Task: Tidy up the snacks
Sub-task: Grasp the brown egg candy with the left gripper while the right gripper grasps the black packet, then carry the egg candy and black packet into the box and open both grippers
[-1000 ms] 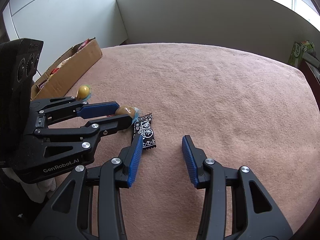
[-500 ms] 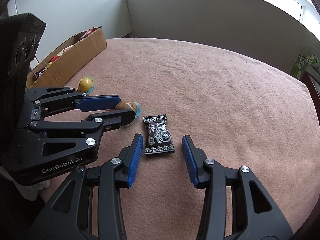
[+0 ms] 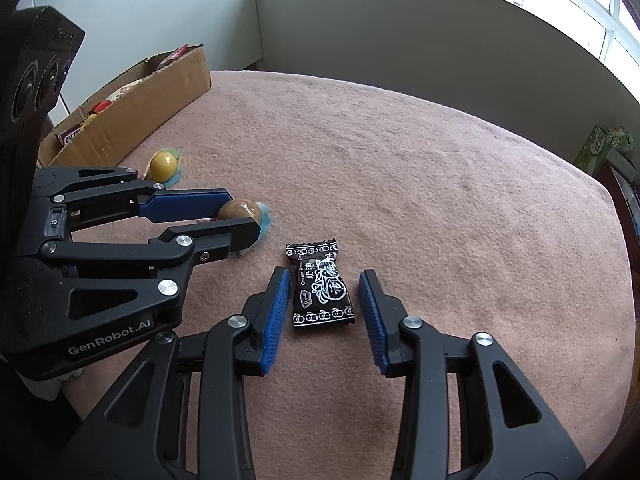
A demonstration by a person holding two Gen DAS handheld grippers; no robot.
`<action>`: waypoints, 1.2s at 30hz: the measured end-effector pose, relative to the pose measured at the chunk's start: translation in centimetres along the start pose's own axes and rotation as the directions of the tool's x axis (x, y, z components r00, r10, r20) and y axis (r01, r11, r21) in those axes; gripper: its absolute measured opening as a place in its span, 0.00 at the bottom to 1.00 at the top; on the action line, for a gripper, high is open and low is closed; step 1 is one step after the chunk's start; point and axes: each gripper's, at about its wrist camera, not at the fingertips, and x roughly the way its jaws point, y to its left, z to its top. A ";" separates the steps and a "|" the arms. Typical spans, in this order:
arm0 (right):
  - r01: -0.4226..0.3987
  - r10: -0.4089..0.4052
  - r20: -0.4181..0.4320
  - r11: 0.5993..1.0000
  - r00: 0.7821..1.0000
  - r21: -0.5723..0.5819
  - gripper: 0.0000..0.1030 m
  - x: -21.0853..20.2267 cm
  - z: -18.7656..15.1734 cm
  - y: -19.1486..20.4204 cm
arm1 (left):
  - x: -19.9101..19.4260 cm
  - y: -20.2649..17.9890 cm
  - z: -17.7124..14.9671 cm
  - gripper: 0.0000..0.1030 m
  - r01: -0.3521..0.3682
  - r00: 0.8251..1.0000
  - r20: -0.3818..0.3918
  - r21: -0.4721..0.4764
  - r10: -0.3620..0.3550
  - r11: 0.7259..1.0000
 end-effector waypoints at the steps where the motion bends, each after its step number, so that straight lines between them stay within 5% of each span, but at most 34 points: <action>1: 0.001 -0.001 0.001 1.000 1.000 0.002 0.28 0.0 0.0 0.0 | 0.0 -0.1 0.0 0.24 -0.006 1.000 0.002 0.004 0.006 1.000; 24: -0.015 0.000 0.115 0.992 0.993 0.125 0.28 -3.7 0.8 -2.3 | -2.2 0.2 -0.4 0.23 -0.017 0.998 0.055 -0.022 0.018 1.000; 36: -0.032 -0.003 0.236 0.989 0.972 0.143 0.28 -7.6 3.3 -1.4 | -6.1 1.2 -0.3 0.23 -0.017 0.988 0.151 -0.046 0.023 0.999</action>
